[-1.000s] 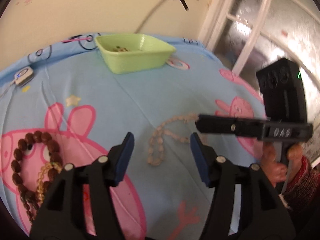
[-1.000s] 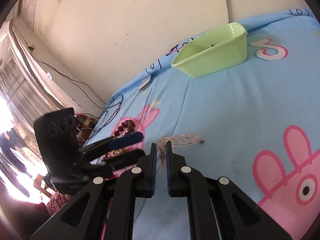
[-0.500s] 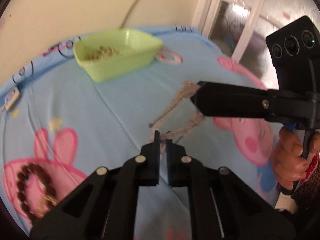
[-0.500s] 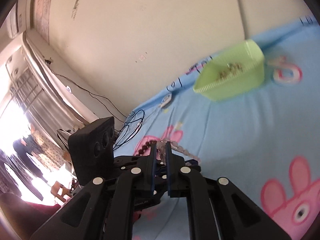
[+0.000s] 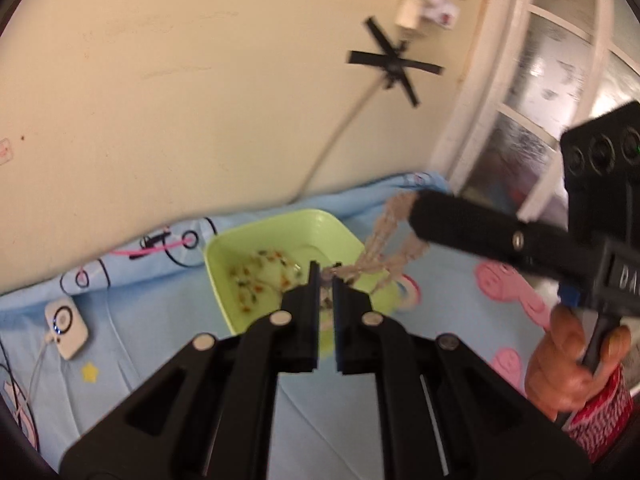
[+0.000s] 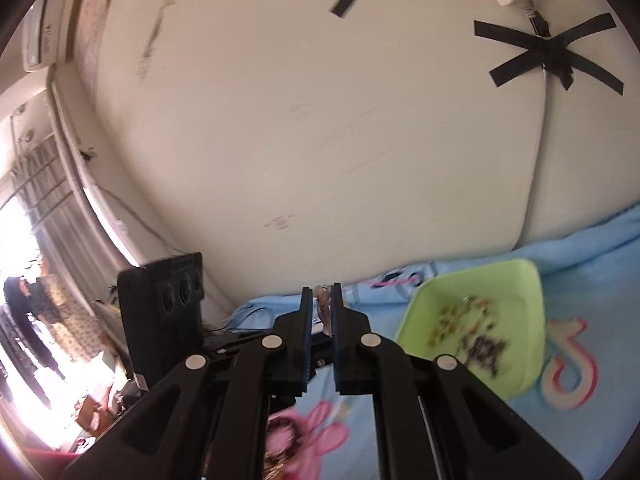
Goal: Organize jewelry
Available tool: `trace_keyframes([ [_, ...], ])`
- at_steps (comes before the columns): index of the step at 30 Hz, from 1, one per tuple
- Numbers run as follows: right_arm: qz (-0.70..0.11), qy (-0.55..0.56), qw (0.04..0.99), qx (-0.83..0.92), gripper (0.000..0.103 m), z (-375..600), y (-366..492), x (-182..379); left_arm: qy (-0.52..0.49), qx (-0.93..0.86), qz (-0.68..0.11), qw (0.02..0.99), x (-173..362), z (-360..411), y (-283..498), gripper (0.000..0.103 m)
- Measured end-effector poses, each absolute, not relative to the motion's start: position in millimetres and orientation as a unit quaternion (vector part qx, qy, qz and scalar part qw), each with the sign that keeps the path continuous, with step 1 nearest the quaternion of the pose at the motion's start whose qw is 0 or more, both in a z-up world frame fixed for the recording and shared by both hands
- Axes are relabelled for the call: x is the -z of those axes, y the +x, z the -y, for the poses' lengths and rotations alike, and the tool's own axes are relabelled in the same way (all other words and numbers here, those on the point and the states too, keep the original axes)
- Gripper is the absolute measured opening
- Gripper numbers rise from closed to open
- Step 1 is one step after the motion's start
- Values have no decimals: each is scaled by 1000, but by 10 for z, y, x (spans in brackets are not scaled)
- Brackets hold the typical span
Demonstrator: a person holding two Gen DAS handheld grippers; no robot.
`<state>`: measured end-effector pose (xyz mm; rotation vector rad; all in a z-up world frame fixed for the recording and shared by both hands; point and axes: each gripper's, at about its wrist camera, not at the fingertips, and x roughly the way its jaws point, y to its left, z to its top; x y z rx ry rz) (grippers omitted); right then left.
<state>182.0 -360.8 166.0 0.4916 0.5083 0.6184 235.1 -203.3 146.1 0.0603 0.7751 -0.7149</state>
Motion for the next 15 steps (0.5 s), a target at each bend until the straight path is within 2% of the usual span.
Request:
trace_keyframes([
  [3, -266, 232, 895, -272, 0, 3628, 2060, -1448, 35, 322, -395, 860, -1229, 2107, 2531, 7],
  [4, -274, 223, 902, -249, 0, 3606, 2139, -1323, 42, 302, -416, 857, -1086, 2138, 2612, 12],
  [5, -284, 211, 906, -233, 0, 3576, 2194, -1223, 44, 290, -430, 854, -1005, 2135, 2667, 23],
  [6, -310, 192, 907, -211, 0, 3523, 2299, -1029, 39, 280, -447, 849, -903, 2117, 2705, 24],
  [10, -344, 220, 893, -189, 2, 3594, 2357, -694, 18, 280, -442, 852, -905, 1883, 2595, 24],
  [15, -283, 247, 908, -188, 2, 3720, 1888, -832, -23, 282, -392, 876, -1153, 1456, 2007, 24],
])
